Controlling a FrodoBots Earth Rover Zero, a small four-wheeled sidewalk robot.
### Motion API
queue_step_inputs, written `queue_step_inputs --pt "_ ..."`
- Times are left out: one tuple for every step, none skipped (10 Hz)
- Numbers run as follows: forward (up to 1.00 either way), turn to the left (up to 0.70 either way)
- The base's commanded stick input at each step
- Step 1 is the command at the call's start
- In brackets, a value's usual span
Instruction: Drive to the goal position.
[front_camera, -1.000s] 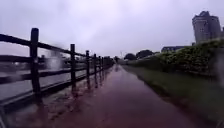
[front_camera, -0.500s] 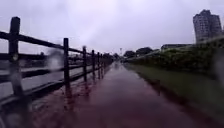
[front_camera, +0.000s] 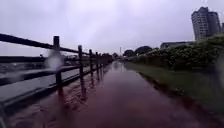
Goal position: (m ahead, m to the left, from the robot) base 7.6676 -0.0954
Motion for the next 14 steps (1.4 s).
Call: queue_step_inputs --pt "1.00 0.01" --pt "1.00 0.01" --pt "1.00 0.01" --pt "1.00 0.01" --pt "1.00 0.01" --pt "1.00 0.01" --pt "1.00 0.05" --pt "1.00 0.20" --pt "1.00 0.26" --pt "1.00 0.07" --pt "1.00 0.01" --pt "1.00 0.01" --pt "1.00 0.01" --pt "1.00 0.01"
